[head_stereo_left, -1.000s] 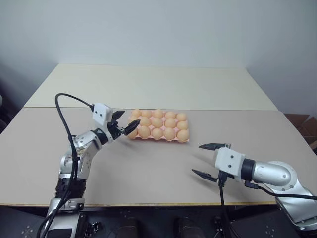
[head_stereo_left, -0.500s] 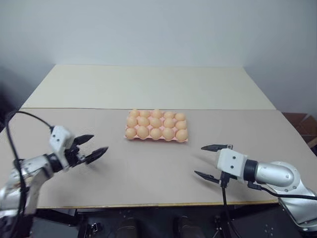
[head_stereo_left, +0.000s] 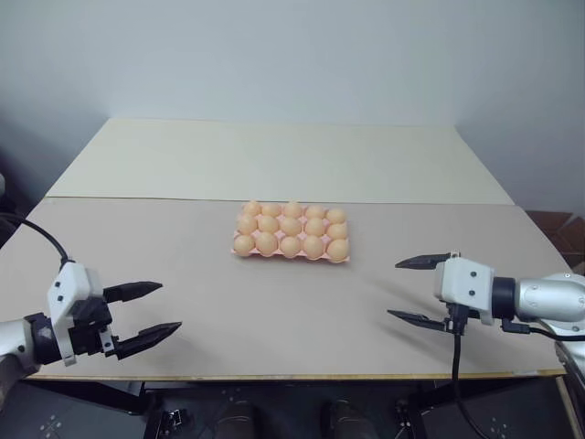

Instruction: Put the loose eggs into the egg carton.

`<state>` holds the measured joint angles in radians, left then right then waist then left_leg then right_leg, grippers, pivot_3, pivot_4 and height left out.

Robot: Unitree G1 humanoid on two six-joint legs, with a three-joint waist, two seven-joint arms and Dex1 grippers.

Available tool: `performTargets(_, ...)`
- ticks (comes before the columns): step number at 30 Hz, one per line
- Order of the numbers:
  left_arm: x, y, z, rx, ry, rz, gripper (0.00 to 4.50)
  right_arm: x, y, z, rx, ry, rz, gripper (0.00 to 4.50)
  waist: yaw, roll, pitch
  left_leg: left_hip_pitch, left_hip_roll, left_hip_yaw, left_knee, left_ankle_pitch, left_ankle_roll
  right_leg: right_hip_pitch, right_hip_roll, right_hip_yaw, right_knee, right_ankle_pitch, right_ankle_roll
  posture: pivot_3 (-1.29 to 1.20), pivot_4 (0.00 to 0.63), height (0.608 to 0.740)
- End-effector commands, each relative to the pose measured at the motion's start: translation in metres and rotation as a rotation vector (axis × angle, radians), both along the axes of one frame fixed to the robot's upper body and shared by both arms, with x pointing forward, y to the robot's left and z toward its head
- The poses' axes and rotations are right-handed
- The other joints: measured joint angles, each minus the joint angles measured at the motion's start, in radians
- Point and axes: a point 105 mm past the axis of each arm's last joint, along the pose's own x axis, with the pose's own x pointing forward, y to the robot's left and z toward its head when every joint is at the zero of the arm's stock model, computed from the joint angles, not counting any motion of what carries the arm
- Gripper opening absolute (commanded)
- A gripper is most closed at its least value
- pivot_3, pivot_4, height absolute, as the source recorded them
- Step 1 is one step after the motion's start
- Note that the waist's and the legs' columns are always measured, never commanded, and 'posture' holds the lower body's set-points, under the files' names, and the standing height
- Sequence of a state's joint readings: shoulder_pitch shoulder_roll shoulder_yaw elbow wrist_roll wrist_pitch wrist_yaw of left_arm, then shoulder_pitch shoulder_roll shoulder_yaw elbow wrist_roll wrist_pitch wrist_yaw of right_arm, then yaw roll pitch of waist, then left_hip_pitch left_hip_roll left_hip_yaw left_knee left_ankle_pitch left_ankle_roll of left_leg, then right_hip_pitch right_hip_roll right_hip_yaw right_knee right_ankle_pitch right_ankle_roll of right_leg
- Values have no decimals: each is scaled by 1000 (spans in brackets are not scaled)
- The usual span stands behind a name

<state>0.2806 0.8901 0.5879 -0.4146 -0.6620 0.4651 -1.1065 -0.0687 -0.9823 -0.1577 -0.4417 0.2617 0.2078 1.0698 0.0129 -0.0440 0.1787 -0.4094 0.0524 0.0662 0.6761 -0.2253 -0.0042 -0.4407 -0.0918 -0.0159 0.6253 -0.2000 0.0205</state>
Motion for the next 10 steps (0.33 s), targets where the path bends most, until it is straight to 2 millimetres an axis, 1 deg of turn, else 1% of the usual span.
performTargets(1, 3, 1, 10, 1, -44, 19, 4466, -4, -1, 15, 3, -54, 23, 4500, 0, 0, 0, 0, 0, 0, 0, 0, 0, 0, 0, 0, 0, 0, 0, 0, 150, 740)
performTargets(7, 4, 0, 16, 3, -34, 12, 4466, -8, -6, 11, -13, -26, 21, 4500, -1, 0, 0, 0, 0, 0, 0, 2, 3, 0, 0, 0, 0, 0, 0, 0, 150, 740)
performTargets(10, 4, 1, 15, -17, -3, 30, 4466, -6, -6, 11, -24, -26, 35, 4500, -2, 0, 0, 0, 0, 1, 0, 2, 3, 0, 0, 1, 0, 0, 0, 0, 150, 740)
